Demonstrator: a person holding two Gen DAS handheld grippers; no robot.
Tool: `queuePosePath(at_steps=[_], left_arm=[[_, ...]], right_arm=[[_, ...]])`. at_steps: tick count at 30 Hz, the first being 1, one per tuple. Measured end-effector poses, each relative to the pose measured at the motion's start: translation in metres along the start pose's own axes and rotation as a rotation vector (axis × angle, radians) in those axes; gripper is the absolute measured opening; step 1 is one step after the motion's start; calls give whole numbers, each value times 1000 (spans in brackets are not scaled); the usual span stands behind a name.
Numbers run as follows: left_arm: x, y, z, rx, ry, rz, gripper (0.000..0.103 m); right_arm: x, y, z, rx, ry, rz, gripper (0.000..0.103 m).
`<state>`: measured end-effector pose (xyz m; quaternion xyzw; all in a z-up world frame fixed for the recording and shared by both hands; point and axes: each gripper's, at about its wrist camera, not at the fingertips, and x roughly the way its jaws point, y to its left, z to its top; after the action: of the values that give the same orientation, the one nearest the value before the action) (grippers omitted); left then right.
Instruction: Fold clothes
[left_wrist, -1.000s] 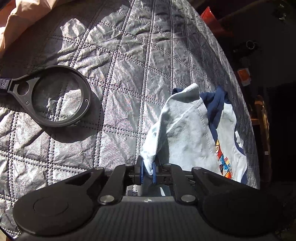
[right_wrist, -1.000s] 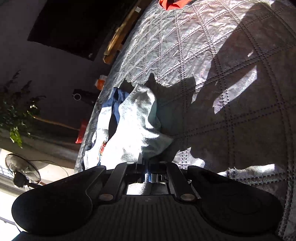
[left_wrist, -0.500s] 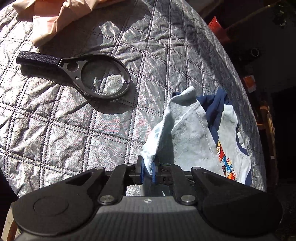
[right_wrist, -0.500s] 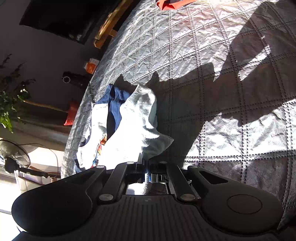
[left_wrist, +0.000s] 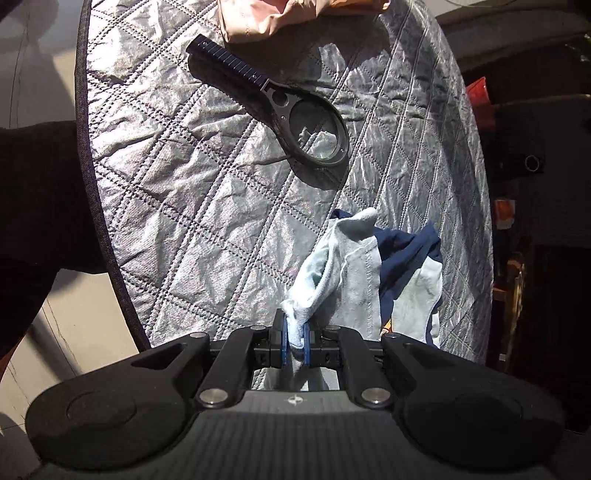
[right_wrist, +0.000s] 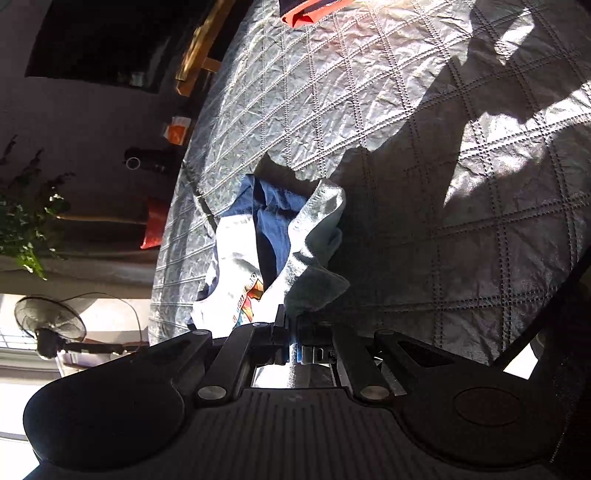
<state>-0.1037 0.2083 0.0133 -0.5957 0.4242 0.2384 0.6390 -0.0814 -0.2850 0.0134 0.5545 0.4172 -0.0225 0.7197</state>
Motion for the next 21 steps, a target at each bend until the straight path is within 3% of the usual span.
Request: queuePosePath(at_steps=[6, 12, 16, 17, 21], left_arm=[[14, -63, 20, 26, -2, -84, 7], [56, -135, 49, 86, -12, -132, 7], [100, -165, 64, 132, -7, -90, 8], [111, -166, 68, 125, -1, -65, 9], [141, -147, 75, 71, 6, -15, 14]], right_arm=[[36, 55, 43, -12, -44, 88, 4], [105, 87, 92, -38, -81, 26, 4], [150, 81, 108, -80, -70, -92, 7], [159, 77, 110, -93, -68, -114, 14], [168, 76, 112, -150, -107, -105, 23]])
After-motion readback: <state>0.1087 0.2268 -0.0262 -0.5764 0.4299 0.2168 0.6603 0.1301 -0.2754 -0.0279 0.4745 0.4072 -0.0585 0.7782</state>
